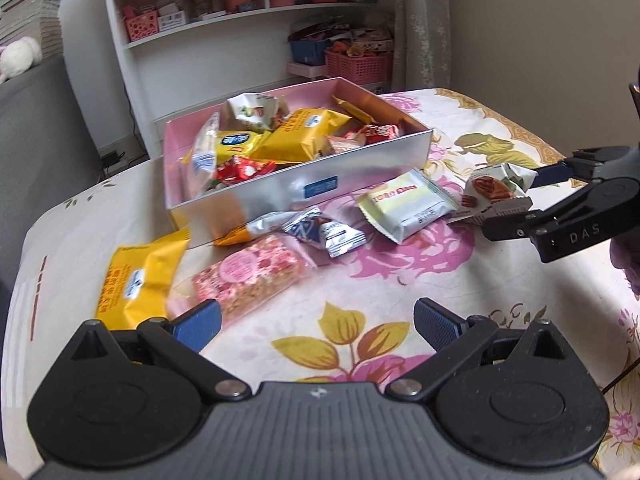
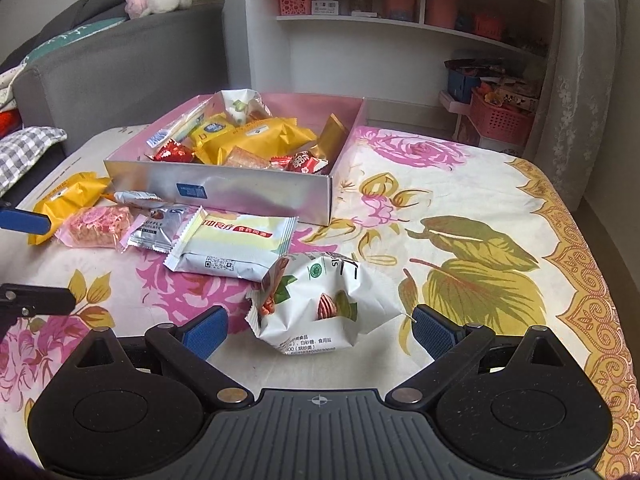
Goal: Organize snacks
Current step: 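Move both open tools back toward the remaining packets on the bedspread, then grasp the white printed packet with the left tool while the right tool grasps the crumpled white-green packet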
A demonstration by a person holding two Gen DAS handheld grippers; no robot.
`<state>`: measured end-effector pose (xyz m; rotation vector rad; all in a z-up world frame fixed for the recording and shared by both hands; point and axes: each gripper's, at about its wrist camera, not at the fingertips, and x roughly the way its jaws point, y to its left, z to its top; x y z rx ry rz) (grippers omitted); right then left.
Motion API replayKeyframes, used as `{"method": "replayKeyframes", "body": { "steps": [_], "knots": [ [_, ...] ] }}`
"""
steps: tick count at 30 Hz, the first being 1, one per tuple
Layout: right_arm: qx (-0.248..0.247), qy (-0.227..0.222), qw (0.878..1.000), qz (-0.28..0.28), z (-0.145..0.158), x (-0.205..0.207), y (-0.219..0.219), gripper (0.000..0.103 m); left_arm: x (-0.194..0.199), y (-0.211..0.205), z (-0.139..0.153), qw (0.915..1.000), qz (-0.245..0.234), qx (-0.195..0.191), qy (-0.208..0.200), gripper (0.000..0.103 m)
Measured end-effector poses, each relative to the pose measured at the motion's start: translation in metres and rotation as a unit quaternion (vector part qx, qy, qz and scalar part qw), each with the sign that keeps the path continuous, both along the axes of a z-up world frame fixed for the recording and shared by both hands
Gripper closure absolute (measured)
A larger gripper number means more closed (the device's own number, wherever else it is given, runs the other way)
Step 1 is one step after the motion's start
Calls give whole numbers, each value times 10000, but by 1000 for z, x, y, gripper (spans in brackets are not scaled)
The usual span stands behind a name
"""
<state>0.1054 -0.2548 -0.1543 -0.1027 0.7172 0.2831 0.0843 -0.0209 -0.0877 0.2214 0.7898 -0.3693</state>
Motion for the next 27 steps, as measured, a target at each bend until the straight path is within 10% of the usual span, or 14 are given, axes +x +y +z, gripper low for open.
{"method": "replayKeyframes", "body": {
  "steps": [27],
  "knots": [
    [343, -17, 9990, 296, 11, 15, -21, 42, 51, -79, -19, 9851, -1563, 677, -245, 29]
  ]
}}
